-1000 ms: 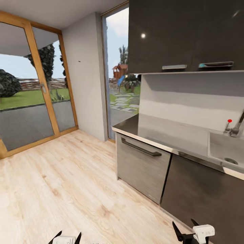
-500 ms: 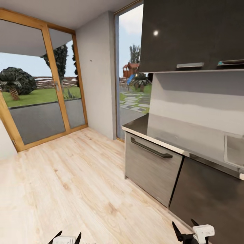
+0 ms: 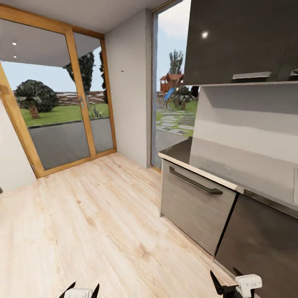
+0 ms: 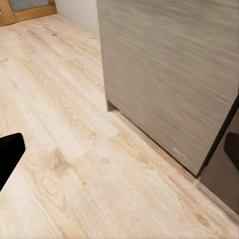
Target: Put the three can of soda from the living room inside the tash can in the kitchen.
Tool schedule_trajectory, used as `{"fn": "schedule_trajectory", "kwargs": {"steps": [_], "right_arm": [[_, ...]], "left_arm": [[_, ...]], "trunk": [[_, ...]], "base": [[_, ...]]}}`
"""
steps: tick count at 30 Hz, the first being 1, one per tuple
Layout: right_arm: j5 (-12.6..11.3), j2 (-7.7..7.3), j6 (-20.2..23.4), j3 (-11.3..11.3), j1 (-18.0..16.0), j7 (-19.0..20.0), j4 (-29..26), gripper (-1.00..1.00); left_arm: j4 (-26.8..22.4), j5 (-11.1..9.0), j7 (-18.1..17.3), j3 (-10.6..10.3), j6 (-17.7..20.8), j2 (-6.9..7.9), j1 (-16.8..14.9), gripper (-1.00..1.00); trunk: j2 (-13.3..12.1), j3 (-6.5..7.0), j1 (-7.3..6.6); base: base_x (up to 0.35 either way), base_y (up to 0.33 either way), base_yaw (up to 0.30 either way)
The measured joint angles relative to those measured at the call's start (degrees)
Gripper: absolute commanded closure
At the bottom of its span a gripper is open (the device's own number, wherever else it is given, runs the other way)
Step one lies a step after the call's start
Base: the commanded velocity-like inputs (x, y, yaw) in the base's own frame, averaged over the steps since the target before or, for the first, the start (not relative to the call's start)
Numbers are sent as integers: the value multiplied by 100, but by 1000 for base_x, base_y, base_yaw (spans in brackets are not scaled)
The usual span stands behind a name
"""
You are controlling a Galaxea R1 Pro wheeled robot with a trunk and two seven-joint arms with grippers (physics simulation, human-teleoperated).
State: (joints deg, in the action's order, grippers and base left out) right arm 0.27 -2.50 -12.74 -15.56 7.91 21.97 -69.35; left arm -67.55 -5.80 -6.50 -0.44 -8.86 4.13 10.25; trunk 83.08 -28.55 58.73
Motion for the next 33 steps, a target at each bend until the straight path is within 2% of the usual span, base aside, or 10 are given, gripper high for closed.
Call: {"fn": "schedule_trajectory", "kwargs": {"steps": [33], "right_arm": [[8, -1, -1, 0, 0, 0, 0, -100]], "left_arm": [[16, 7, 4, 0, 3, 0, -2, -100]], "trunk": [[0, -183, 0]], "base": [[0, 0, 195]]}}
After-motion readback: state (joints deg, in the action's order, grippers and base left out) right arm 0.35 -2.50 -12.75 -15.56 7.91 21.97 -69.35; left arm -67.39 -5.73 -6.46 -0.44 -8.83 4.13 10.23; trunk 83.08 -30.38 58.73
